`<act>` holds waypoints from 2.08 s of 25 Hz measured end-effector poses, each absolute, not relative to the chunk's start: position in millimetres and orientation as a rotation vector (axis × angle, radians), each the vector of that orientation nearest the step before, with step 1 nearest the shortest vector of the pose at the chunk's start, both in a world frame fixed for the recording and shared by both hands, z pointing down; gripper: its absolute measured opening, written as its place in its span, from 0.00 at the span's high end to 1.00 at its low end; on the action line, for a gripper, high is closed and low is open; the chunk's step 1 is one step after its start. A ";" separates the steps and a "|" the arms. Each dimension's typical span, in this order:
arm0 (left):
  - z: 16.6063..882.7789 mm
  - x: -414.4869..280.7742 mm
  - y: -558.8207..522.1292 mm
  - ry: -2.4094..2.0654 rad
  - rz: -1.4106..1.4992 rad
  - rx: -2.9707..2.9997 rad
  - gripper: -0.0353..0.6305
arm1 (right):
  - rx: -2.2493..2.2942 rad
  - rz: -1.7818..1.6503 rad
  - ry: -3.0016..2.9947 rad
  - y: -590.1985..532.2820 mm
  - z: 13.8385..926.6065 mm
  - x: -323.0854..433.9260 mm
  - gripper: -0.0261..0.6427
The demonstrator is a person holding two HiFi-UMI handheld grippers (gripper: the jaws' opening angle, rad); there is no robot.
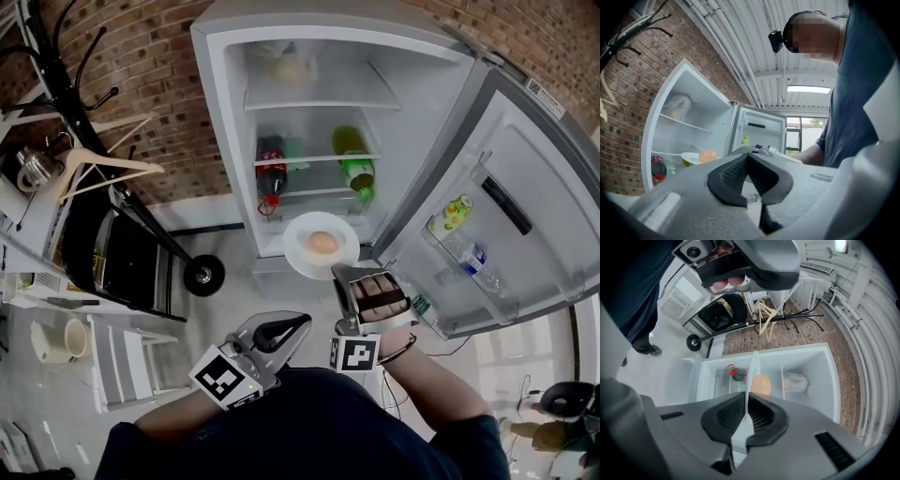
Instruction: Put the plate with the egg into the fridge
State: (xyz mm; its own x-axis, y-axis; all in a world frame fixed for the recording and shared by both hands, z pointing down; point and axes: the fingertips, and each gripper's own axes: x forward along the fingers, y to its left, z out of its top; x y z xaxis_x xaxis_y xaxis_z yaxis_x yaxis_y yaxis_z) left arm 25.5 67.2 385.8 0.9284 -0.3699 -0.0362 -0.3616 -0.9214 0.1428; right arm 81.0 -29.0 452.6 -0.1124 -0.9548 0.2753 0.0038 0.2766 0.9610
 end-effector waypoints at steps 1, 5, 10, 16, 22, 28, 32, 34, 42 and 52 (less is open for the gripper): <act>384.8 21.9 53.8 -0.557 -0.092 2.959 0.95 | 0.958 -1.071 -1.416 -41.3 450.7 78.0 0.93; 385.4 9.8 5.2 -0.500 -0.057 2.985 0.95 | 0.976 -1.054 -1.393 -90.9 446.1 69.0 0.93; 378.8 -8.8 -42.6 -0.420 -0.048 2.993 0.95 | 0.982 -1.006 -1.372 -141.5 447.6 58.3 0.93; 381.7 -13.0 -85.8 -0.435 -0.068 2.963 0.95 | 0.974 -0.980 -1.373 -185.8 457.3 55.9 0.93; 383.0 -4.6 -114.8 -0.524 -0.073 2.953 0.95 | 0.929 -1.032 -1.383 -224.9 462.7 60.6 0.93; 383.2 5.6 -137.9 -0.610 -0.083 2.934 0.95 | 0.915 -1.034 -1.384 -262.6 476.0 76.7 0.93; 381.8 6.0 -147.6 -0.675 -0.083 2.914 0.95 | 0.889 -1.032 -1.402 -284.1 486.1 75.2 0.93; 382.0 6.6 -151.5 -0.696 -0.090 2.909 0.95 | 0.885 -1.037 -1.414 -293.1 488.5 72.7 0.93; 385.6 6.7 -157.3 -0.739 -0.092 2.898 0.95 | 0.832 -1.052 -1.400 -320.7 504.9 68.4 0.93; 388.9 -3.9 -160.0 -0.795 -0.098 2.864 0.95 | 0.814 -1.044 -1.405 -345.8 513.3 62.7 0.93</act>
State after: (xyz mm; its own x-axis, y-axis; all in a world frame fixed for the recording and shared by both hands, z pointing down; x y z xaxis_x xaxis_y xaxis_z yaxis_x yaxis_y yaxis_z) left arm -3.9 -160.0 388.9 0.8560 -0.5167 -0.0185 -0.5057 -0.8441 0.1786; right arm 62.7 -345.8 513.3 -0.1117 -0.9209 0.3735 0.0913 0.3647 0.9266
